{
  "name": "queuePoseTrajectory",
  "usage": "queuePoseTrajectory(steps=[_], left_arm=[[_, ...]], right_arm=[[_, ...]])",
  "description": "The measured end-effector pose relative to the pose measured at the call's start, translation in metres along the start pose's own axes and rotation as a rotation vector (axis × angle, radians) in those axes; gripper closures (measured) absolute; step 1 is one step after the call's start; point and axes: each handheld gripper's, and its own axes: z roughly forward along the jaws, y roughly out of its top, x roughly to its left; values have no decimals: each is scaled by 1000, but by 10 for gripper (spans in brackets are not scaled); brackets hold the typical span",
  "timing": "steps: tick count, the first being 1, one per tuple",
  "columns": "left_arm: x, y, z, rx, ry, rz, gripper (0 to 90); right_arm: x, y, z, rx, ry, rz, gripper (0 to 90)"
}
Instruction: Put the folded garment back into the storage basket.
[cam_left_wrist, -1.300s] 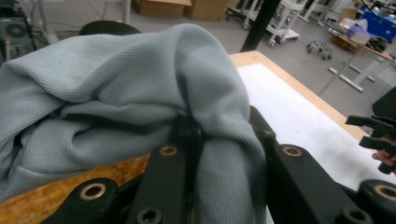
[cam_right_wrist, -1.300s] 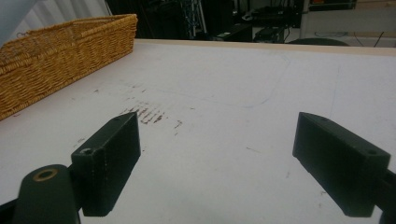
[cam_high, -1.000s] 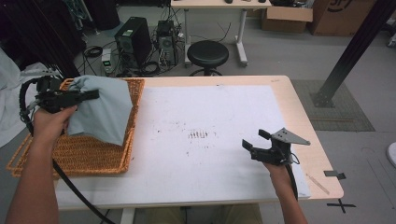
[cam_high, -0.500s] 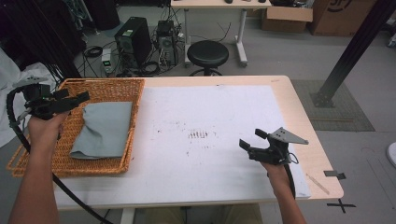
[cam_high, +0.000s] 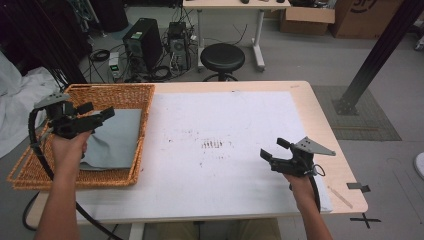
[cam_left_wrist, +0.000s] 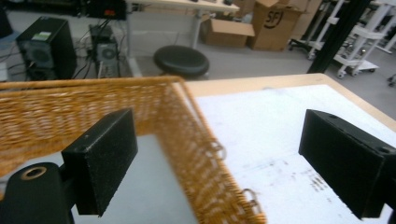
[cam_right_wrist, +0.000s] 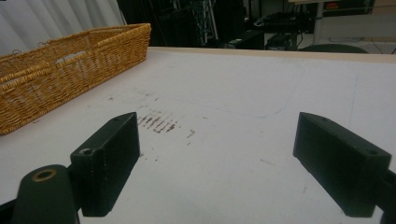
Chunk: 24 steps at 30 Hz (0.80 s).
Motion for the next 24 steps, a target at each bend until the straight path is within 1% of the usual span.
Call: queuePoseTrajectory(steps=[2, 3, 4, 5, 7, 10, 13, 18, 20, 21, 22, 24], left_arm=[[-8, -3, 2, -6, -14, 4, 122], [-13, -5, 4, -2, -18, 15, 122], [-20, -9, 6, -11, -28, 15, 122], [-20, -9, 6, -11, -28, 15, 125], [-32, -15, 9, -11, -43, 28, 125], [-45, -21, 15, -3, -61, 42, 129], [-59, -28, 20, -7, -80, 43, 130], [-80, -35, 28, -9, -110, 56, 134], [-86, -37, 30, -13, -120, 57, 134], [-86, -37, 30, -13, -120, 57, 134], [-93, -39, 33, -12, -127, 62, 134], [-99, -40, 36, -11, -137, 68, 134]], right_arm=[[-2, -1, -1, -1, 1, 5, 142], [-3, -1, -1, -2, 1, 8, 141], [-4, -2, -2, -2, 1, 9, 141], [-4, -2, -2, -2, 1, 9, 141], [-7, -3, -4, -2, 3, 12, 141], [-8, -4, -4, 2, 6, 14, 141], [-11, -4, -5, -2, 11, 15, 141], [-13, -4, -7, 1, 14, 13, 141], [-15, -4, -8, 3, 16, 14, 140], [-15, -4, -8, 4, 16, 13, 140], [-15, -4, -8, 7, 16, 13, 140], [-16, -4, -8, 7, 18, 14, 140]])
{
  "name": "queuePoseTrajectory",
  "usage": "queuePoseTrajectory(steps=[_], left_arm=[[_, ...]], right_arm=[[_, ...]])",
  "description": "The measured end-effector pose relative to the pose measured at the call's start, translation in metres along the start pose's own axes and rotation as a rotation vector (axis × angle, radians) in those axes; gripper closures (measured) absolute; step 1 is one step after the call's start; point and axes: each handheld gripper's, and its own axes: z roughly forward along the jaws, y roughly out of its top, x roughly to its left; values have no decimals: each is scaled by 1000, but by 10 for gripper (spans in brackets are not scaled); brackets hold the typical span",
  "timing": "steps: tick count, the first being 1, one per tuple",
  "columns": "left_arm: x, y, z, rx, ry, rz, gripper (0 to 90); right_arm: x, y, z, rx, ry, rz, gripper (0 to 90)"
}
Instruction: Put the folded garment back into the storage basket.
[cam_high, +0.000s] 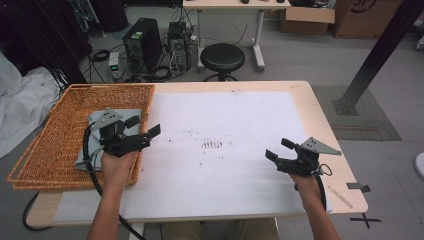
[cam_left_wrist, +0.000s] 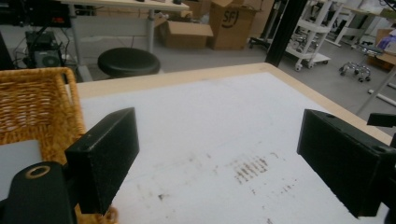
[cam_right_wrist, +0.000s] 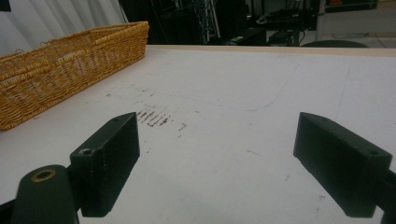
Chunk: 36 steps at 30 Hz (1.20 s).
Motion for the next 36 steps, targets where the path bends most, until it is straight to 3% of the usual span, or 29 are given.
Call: queuePoseTrajectory(steps=[14, 24, 36], left_arm=[[-35, -17, 19, 2, -60, 25, 139], [-66, -34, 43, 19, -118, 50, 139], [-74, -35, 54, -3, -132, 38, 139]], right_arm=[[1, 1, -4, -4, -2, -6, 140], [2, 3, -3, -9, 4, -13, 140], [2, 3, -5, -6, 3, -14, 140]])
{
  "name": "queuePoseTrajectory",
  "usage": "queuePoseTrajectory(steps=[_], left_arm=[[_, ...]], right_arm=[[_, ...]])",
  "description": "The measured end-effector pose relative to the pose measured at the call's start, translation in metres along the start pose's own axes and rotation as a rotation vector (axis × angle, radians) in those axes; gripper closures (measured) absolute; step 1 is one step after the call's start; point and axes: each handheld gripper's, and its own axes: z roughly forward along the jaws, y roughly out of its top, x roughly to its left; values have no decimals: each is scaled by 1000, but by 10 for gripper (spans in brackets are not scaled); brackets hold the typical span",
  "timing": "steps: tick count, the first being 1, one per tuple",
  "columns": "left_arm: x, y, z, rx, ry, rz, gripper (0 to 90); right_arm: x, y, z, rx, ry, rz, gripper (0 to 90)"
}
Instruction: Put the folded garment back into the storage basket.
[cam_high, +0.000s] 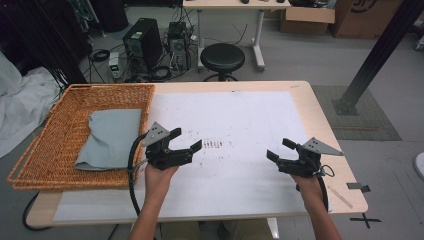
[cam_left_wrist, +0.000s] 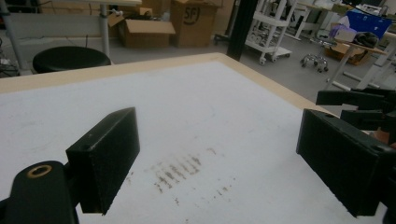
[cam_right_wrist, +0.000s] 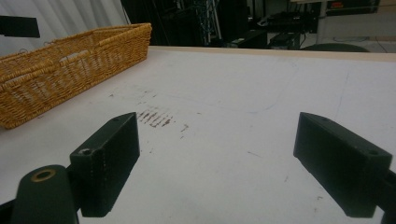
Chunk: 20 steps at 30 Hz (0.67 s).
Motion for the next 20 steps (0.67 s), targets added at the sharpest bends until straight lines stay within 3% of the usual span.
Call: queuePoseTrajectory(steps=[20], left_arm=[[3, -1, 2, 8, 4, 4, 143]], right_arm=[[0, -1, 1, 2, 2, 1, 140]])
